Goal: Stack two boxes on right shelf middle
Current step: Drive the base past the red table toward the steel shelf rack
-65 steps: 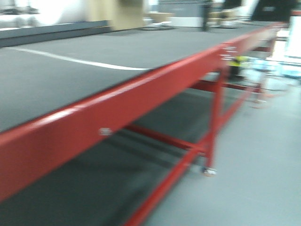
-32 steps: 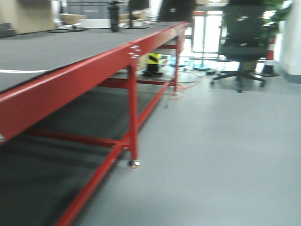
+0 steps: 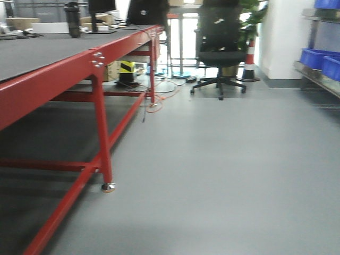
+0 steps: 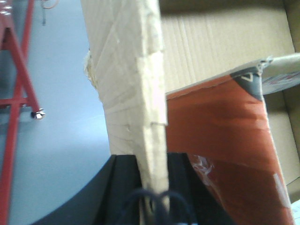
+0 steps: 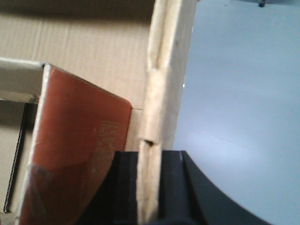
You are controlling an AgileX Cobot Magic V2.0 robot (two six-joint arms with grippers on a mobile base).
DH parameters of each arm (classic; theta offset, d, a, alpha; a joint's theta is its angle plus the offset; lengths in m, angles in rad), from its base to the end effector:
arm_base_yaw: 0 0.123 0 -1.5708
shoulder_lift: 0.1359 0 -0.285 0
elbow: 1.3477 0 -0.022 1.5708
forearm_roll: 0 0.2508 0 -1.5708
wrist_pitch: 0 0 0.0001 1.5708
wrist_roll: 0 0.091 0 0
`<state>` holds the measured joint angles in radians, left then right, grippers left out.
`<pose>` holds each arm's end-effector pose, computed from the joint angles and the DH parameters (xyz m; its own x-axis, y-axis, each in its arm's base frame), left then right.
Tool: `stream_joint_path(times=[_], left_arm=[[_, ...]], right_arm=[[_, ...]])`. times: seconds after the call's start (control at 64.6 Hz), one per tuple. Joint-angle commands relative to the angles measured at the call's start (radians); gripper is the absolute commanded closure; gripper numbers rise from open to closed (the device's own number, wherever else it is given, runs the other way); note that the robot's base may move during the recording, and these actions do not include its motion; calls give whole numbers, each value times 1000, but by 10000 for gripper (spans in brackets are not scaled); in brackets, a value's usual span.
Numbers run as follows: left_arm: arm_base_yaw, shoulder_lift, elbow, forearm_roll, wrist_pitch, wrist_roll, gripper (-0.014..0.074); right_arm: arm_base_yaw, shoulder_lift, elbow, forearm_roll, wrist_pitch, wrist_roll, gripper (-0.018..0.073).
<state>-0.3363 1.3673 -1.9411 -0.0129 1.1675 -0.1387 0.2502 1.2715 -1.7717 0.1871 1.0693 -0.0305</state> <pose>0.2307 -0.0818 0.5345 -0.5019 0.0237 -0.8646 0.2707 0.9537 -0.1310 0.2192 0.0713 0.5204 -0.4650 -0.0575 -0.8834 -0.3575 0.9251 0.1279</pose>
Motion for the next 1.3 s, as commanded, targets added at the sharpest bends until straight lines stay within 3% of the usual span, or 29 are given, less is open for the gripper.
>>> stream_joint_path(times=[0.0,1.286], left_arm=[[4,-17,-14,1,-61,4,708],[4,-17,-14,7,-61,4,708]], right_arm=[[-4,-15,-10,-23,-37,-11,713],[-4,-15,-10,-23,-37,-11,713]])
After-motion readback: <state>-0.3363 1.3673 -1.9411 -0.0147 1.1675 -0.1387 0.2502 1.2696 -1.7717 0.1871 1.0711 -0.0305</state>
